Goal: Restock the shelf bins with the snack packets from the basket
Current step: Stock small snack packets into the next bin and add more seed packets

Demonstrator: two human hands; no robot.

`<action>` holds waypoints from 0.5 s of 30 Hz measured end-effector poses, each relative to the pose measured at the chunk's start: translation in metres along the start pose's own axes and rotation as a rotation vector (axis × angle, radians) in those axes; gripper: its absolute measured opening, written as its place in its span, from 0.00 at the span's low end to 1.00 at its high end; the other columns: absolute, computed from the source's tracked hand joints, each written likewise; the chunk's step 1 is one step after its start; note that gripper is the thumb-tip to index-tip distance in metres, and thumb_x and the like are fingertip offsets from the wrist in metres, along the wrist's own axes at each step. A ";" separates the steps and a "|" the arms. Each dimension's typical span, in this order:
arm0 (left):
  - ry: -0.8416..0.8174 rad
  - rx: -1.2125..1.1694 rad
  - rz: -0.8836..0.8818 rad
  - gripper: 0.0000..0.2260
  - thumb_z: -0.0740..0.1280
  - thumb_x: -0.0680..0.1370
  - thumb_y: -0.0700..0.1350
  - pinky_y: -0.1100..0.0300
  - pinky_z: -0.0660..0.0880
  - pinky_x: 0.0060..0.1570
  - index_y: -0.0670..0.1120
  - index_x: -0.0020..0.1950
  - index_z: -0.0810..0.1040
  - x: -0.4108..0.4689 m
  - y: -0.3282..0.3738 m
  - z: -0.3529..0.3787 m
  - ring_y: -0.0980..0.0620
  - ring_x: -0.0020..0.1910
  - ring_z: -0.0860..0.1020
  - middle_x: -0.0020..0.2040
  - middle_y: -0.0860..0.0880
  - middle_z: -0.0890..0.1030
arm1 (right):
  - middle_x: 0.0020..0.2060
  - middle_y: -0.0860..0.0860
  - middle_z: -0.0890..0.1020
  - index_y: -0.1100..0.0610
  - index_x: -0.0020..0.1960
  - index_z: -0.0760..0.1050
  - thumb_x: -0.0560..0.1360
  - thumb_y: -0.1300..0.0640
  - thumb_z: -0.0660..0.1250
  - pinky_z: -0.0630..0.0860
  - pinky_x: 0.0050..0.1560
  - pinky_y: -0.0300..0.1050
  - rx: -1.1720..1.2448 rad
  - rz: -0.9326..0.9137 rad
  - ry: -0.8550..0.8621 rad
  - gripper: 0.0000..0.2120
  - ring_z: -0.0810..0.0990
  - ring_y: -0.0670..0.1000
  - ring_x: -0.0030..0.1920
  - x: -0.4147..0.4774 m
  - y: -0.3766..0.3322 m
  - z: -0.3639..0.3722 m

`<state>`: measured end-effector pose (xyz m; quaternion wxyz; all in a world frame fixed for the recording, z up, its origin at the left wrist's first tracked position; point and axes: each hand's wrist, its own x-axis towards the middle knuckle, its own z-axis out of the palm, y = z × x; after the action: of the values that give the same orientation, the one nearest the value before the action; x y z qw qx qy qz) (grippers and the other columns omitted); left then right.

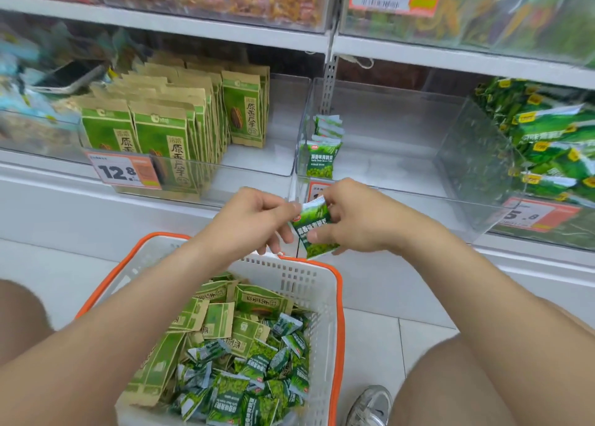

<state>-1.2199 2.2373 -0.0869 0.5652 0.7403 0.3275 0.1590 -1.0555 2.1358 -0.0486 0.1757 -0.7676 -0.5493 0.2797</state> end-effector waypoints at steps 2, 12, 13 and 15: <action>0.033 0.013 0.097 0.18 0.67 0.85 0.49 0.63 0.67 0.28 0.46 0.36 0.80 0.001 0.001 -0.004 0.51 0.27 0.72 0.32 0.48 0.78 | 0.44 0.59 0.87 0.61 0.55 0.79 0.76 0.61 0.76 0.86 0.47 0.54 0.206 0.021 -0.034 0.11 0.88 0.55 0.45 -0.001 0.003 -0.004; 0.521 0.334 0.483 0.14 0.63 0.86 0.48 0.50 0.72 0.41 0.46 0.44 0.81 0.010 0.006 0.003 0.50 0.36 0.75 0.34 0.49 0.78 | 0.48 0.53 0.88 0.56 0.61 0.81 0.79 0.60 0.73 0.84 0.46 0.46 0.494 0.048 0.094 0.10 0.88 0.51 0.49 0.003 -0.004 -0.038; 0.570 0.370 0.530 0.11 0.65 0.85 0.46 0.51 0.72 0.42 0.47 0.45 0.80 0.012 0.009 0.003 0.51 0.39 0.75 0.37 0.50 0.78 | 0.49 0.54 0.88 0.57 0.60 0.81 0.79 0.60 0.73 0.84 0.47 0.47 0.550 0.058 0.152 0.10 0.88 0.53 0.51 0.009 0.001 -0.046; 0.602 0.444 0.603 0.03 0.67 0.82 0.43 0.52 0.72 0.48 0.47 0.49 0.78 0.020 0.010 0.003 0.51 0.45 0.74 0.45 0.51 0.77 | 0.51 0.55 0.88 0.58 0.59 0.82 0.79 0.57 0.73 0.84 0.49 0.50 0.553 0.089 0.315 0.10 0.87 0.54 0.52 0.029 0.013 -0.058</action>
<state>-1.2005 2.2474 -0.0815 0.2021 0.8262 0.2731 0.4493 -1.0028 2.1608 -0.0180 0.4482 -0.7479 -0.3842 0.3036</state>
